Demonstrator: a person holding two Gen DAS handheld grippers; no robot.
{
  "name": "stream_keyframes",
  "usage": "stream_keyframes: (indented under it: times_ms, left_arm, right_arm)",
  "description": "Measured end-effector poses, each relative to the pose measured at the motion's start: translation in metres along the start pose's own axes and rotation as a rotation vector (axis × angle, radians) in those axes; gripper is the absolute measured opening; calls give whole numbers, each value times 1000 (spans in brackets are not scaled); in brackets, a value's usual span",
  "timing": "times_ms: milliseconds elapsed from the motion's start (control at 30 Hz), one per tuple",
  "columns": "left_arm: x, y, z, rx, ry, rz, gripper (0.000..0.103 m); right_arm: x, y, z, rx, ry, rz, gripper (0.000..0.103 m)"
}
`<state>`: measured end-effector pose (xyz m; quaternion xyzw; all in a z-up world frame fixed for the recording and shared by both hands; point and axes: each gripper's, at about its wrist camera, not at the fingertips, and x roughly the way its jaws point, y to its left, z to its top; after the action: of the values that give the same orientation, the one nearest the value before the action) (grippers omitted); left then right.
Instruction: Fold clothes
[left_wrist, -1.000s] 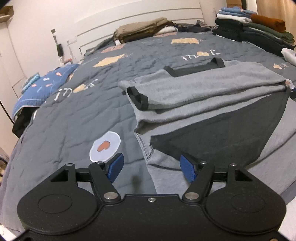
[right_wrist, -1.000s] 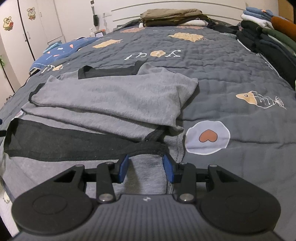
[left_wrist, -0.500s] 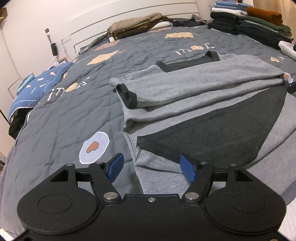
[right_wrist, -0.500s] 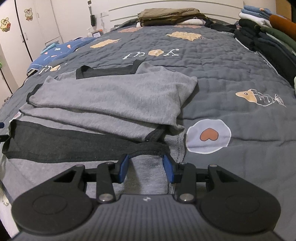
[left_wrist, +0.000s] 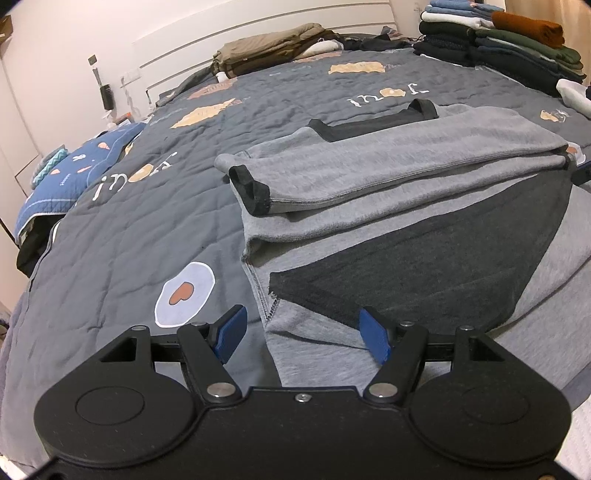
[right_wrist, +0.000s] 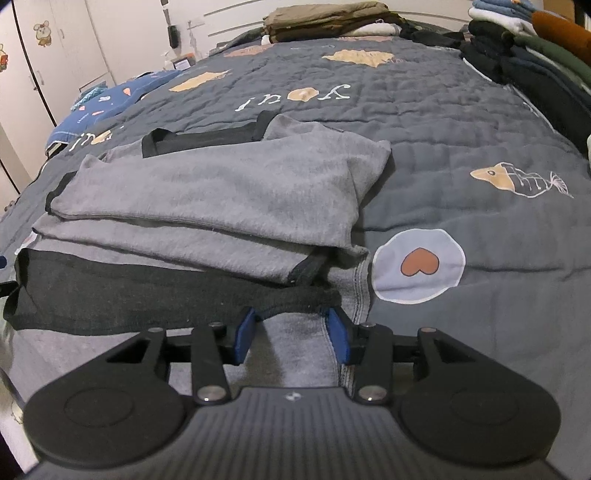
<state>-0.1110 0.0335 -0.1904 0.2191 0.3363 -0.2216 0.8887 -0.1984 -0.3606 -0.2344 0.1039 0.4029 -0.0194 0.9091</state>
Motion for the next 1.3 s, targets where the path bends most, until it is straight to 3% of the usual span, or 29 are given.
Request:
stream_keyframes:
  times_ms: [167,333,533,700,900,1100,1300]
  left_arm:
    - [1,-1,0,-4,2,2,67]
    - [1,-1,1,-4,4,5,67]
    - [2,-2,1,-3,6,8,68]
    - [2,-2,2,-2,8,11,68]
    - [2,-3,3,-2,9,12,68]
    - [3,-3,3,-6,10,13,69]
    - [4,-3,3,-10,13,14,69]
  right_arm:
    - [-1,8,-2,-75,-20,-10,53]
    - [2,9,3,-74,34,13,71]
    - [8,10,7,-62,85,20,81]
    - [6,6,5,-17,51,30,81]
    - [-9,10,12,-75,-43,-10,81]
    - [11,11,9,-73,53,-7,81]
    - [13,10,6,-47,51,-3,81]
